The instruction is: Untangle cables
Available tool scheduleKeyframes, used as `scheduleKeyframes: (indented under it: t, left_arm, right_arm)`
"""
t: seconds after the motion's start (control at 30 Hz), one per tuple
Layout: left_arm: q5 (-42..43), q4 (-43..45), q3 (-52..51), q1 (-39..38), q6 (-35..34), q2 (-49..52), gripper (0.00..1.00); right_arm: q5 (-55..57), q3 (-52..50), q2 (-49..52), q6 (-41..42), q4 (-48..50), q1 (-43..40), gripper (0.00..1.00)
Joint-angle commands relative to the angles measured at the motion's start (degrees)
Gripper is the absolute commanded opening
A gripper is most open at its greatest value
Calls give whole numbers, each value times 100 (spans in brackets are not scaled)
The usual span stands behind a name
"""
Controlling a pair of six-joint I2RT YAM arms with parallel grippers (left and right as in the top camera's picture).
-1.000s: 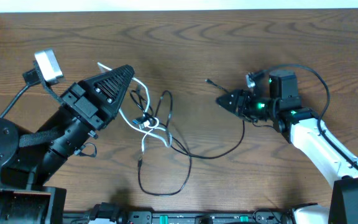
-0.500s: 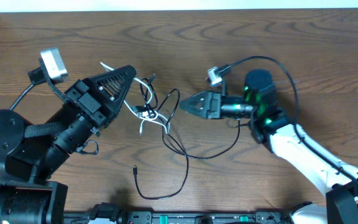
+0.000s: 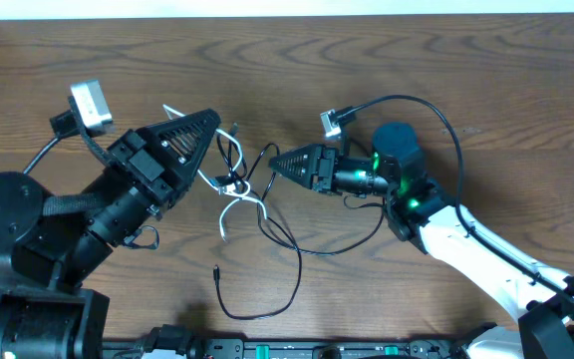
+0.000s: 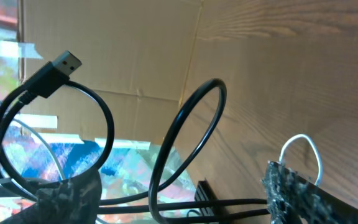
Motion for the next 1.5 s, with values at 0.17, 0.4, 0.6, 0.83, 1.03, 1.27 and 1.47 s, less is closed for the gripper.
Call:
scheduleKeyframes:
  t: [0.17,0.4,0.6,0.83,1.03,1.27,1.47]
  left_arm:
    - [256,22,35,-13,44,28,7]
    - [356,-37,35,-13,153,31,7]
    - [350,-39,35,17,297,31,7]
    - [101,-857,35,498,907,31,7]
    - [-1034,-2291,35,1200,1045,31,7]
    - [-2894,-3180,35,1947,1056,28,7]
    - [-4387,-3322,35,2361,1056,28,7]
  right_arm:
    - [1058,22,-87,-33,-149,439,60]
    - [1447,22,-87,-269,-745,435,1]
    - [2006,20,-87,-643,-2402,20,1]
    - [2004,20,-90,-1436,-4599,-1478,1]
    - [2002,20,-90,-2184,-5643,-2708,1]
    - [2009,20,-92,-2647,-6035,-3379,1]
    - [2092,20,-92,-2688,-6065,-3641,1]
